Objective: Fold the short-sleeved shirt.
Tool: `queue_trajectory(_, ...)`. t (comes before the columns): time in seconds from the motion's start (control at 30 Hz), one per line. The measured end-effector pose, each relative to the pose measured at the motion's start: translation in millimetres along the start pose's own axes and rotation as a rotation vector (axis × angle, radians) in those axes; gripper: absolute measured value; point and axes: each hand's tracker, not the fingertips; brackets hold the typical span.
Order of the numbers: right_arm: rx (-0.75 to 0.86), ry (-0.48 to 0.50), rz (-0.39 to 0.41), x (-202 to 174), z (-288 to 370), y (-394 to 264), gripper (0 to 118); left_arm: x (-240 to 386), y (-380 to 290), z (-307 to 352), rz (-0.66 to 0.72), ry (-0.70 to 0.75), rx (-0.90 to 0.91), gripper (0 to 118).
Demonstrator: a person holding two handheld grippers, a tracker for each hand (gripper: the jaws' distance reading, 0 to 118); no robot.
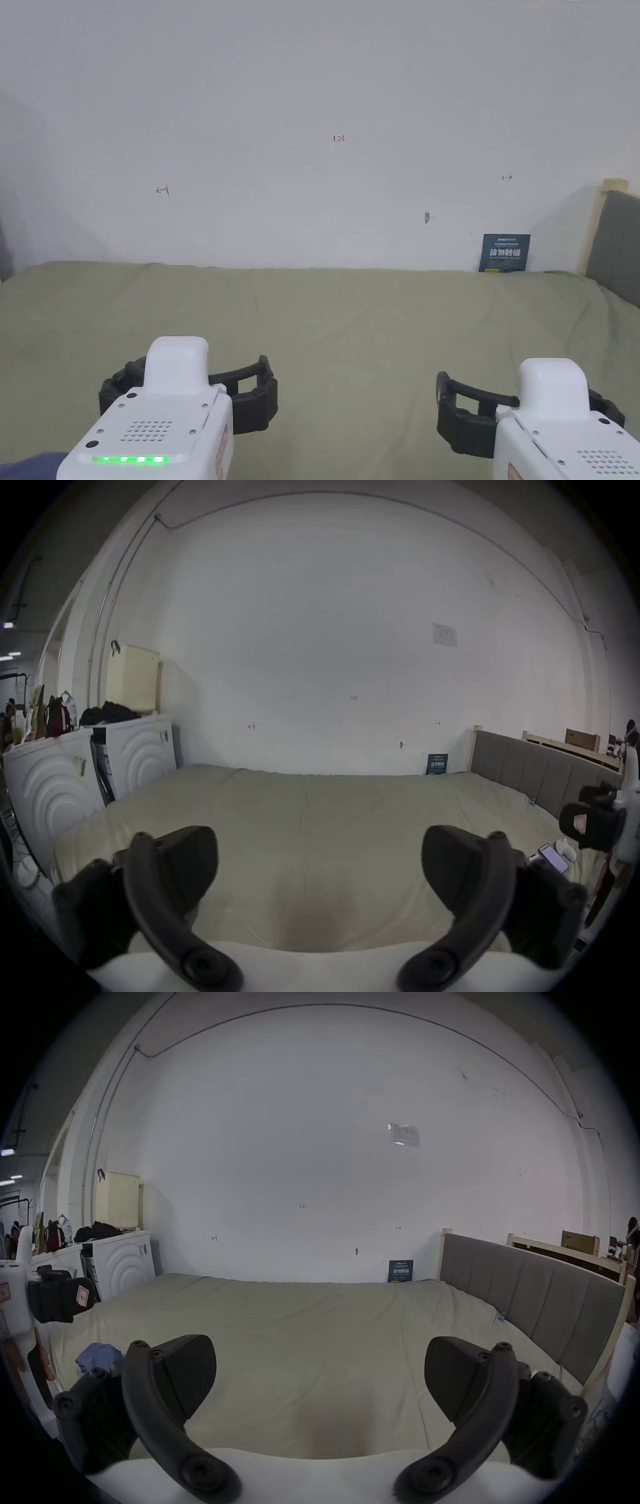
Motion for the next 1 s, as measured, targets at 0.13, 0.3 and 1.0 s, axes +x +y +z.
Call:
queue_trajectory(0.13,0.010,-0.005,-0.005,1,3,6,118,4,-29,-25,-0.003,-0.006,0.011,118)
queue_trajectory(0.3,0.011,0.015,0.013,-1,1,5,118,3,-32,-26,-0.011,0.016,0.008,118)
queue_trajectory(1.0,-0.003,0.025,0.007,1,-1,19,118,5,-8,-10,-0.012,-0.036,-0.025,118)
